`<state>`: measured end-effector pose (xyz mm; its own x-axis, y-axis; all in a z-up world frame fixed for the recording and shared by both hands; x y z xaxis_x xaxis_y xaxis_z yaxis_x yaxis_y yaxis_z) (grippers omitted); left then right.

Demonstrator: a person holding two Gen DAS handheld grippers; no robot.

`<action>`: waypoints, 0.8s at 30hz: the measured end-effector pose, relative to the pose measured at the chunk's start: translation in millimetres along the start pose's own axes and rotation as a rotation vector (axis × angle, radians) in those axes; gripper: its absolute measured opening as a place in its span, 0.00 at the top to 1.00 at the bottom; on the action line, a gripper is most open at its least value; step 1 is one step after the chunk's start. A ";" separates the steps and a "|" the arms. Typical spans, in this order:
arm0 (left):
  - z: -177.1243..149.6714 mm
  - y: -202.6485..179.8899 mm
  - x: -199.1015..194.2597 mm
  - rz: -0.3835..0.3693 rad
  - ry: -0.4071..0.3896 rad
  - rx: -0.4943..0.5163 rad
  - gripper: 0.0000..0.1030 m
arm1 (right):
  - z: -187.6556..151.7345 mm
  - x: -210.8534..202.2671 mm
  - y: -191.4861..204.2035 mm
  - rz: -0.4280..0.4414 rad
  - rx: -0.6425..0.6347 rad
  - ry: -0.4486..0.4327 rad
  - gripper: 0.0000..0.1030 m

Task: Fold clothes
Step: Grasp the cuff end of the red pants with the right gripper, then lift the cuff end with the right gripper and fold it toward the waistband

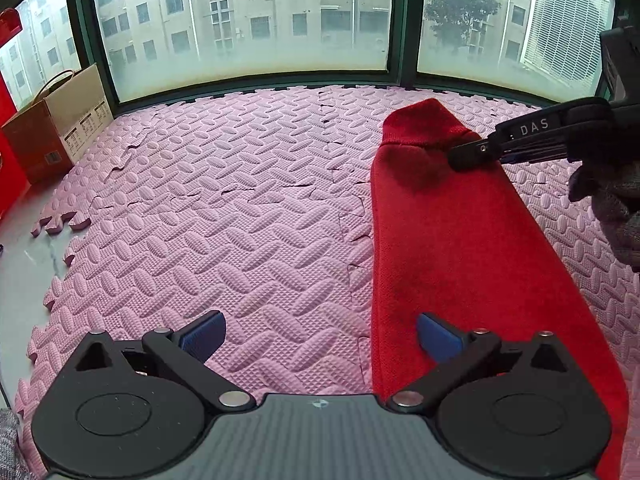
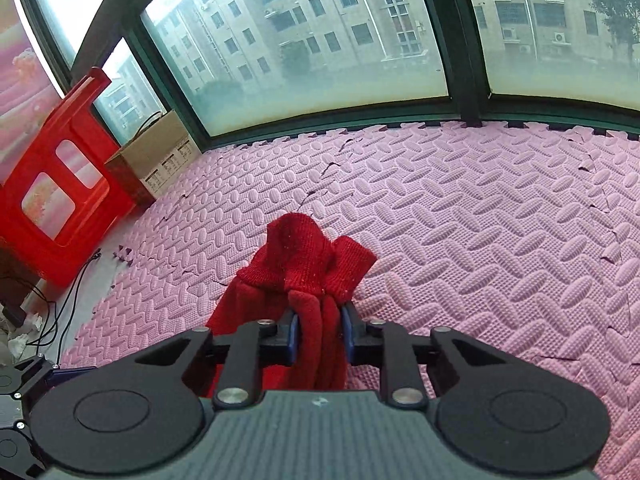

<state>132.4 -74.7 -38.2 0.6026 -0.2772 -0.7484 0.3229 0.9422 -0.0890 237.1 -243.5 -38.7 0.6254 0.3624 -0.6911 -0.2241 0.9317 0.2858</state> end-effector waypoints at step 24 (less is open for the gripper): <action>-6.8 -157.0 -15.9 -0.532 -0.041 0.253 0.18 | 7.4 -11.2 10.2 -0.003 -0.076 -0.027 0.83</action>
<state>67.2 -217.0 -16.8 0.3362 -0.7110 -0.6176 0.7496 0.5990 -0.2815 233.4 -238.3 -23.2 0.6456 0.3596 -0.6738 -0.2772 0.9324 0.2319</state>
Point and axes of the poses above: each gripper's, at about its wrist camera, not at the fingertips, and x roughly the way its jaws point, y to its left, z to its top, the point moved 10 cm from there along x, roughly the way its jaws point, and after that the axes turned 8 degrees about -z, right-handed, at the moved point
